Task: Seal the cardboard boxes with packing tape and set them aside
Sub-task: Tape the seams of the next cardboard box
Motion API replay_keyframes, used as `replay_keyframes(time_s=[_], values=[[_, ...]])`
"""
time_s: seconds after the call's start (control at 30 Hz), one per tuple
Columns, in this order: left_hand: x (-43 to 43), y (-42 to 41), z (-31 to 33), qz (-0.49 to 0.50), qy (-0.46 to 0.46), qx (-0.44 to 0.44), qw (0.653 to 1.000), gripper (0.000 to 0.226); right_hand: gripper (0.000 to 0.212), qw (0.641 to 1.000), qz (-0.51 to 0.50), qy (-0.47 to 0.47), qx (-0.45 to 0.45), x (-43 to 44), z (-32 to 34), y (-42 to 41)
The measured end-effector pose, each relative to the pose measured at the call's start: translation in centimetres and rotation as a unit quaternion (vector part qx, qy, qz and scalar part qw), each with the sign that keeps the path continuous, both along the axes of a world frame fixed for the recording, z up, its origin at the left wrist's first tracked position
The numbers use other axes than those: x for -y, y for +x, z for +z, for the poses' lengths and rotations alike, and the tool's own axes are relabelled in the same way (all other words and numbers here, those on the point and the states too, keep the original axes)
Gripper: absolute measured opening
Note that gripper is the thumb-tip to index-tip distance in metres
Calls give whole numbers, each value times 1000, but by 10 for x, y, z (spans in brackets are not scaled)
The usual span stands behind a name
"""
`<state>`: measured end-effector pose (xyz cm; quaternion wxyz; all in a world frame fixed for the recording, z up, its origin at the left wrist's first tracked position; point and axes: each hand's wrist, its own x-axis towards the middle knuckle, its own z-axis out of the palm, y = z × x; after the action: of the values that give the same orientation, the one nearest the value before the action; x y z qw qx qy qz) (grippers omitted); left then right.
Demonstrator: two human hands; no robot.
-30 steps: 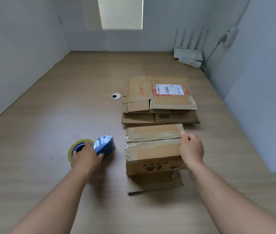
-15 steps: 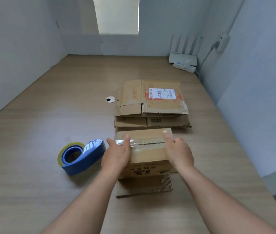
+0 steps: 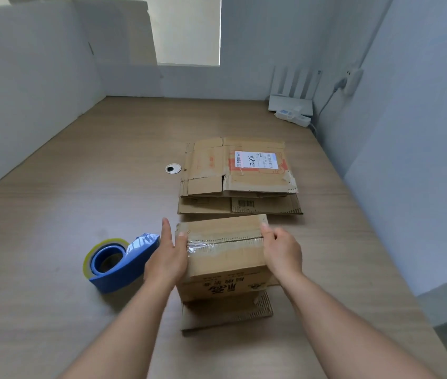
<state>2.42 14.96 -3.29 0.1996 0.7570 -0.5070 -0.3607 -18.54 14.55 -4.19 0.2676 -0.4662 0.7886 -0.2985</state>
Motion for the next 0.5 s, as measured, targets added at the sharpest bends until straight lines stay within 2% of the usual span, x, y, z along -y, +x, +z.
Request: replay_keyframes(time_s=[0.07, 0.13, 0.2, 0.3, 0.33, 0.4, 0.43, 0.5], values=[[-10, 21, 6, -59, 6, -83, 995, 60, 45, 999, 39, 13, -14, 8, 5, -1], [-31, 35, 10, -116, 39, -120, 985, 71, 48, 995, 76, 51, -41, 21, 11, 3], [-58, 35, 11, -152, 49, -70, 985, 79, 58, 990, 90, 82, -75, 35, 15, 15], [-82, 16, 9, -118, 5, 18, 993, 87, 88, 987, 95, 94, -94, 48, 19, 42], [-86, 11, 8, -114, -6, 42, 993, 98, 92, 986, 99, 98, -91, 50, 21, 50], [-89, 5, 4, -167, -25, 81, 982, 132, 99, 984, 110, 113, -77, 52, 23, 59], [-90, 3, 2, -200, -34, 108, 973, 136, 102, 984, 118, 117, -71, 52, 23, 61], [-92, -3, 2, -204, -41, 161, 965, 126, 100, 981, 145, 110, -71, 48, 21, 61]])
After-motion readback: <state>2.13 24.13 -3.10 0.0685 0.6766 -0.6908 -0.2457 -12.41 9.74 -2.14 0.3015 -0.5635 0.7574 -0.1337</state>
